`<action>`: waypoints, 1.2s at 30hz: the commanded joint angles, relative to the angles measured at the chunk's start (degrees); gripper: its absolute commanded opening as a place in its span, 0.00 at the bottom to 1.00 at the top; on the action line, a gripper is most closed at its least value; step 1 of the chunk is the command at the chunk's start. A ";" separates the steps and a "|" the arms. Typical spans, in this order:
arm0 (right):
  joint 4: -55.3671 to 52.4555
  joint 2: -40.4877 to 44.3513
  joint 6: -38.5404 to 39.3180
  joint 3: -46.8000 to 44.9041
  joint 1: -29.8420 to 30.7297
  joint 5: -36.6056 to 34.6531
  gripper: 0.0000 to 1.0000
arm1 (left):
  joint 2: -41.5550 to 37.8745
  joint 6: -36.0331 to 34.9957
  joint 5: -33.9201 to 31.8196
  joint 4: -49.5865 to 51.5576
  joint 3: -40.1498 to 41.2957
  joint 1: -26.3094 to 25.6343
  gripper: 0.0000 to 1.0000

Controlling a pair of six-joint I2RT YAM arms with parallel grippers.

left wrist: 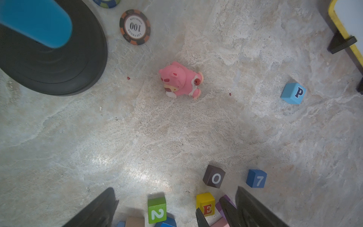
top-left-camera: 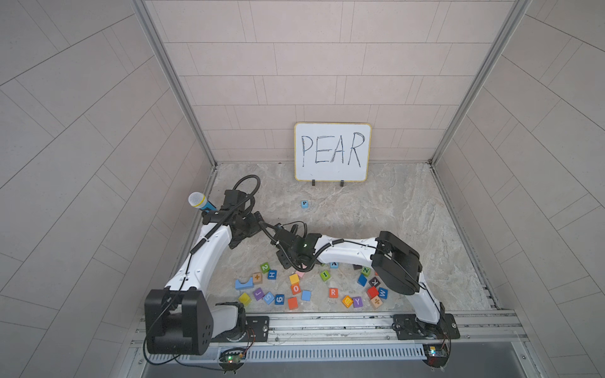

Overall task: Spell the uppercase word “pear” with letter blocks
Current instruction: Pick up the letter block from the center of the board.

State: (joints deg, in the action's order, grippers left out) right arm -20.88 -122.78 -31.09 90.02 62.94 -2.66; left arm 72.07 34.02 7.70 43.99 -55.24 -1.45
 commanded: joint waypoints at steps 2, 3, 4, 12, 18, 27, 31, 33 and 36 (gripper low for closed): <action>-1.53 -1.50 -0.40 0.69 -0.01 0.38 0.49 | 0.44 -0.34 0.35 -0.48 0.03 0.35 0.99; -1.53 -1.67 -0.41 0.64 -0.05 0.38 0.48 | 0.46 -0.36 0.21 -0.54 0.05 0.30 0.98; -1.53 -1.76 -0.37 0.63 -0.10 0.49 0.46 | 0.40 -0.36 0.25 -0.52 0.06 0.31 0.98; -1.53 -2.12 -0.55 0.77 -0.27 0.56 0.39 | 0.35 -0.24 0.39 -0.73 -0.13 0.30 0.98; -1.66 -2.07 -0.48 0.95 -0.27 0.84 0.34 | 0.35 -0.19 0.40 -0.76 -0.20 0.35 0.98; -2.49 -1.14 -0.74 1.64 -0.27 0.68 0.33 | 0.06 -0.25 0.82 -0.82 -0.60 0.30 0.98; -3.19 -0.46 -0.55 2.33 -0.27 0.24 0.33 | -0.24 -0.18 1.01 -0.85 -1.09 0.31 0.98; -3.54 0.02 -0.30 2.61 -0.35 -0.24 0.33 | -0.42 -0.19 1.02 -0.84 -1.34 0.31 0.98; -4.07 0.63 -0.11 3.27 -0.53 -0.70 0.33 | -0.49 -0.18 0.99 -0.94 -1.61 0.31 0.98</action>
State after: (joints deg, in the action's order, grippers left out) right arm -23.05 -124.07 -31.07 91.90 62.74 -1.80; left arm 72.31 34.04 8.60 42.70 -55.27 -1.41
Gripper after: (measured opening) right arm 0.335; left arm 0.983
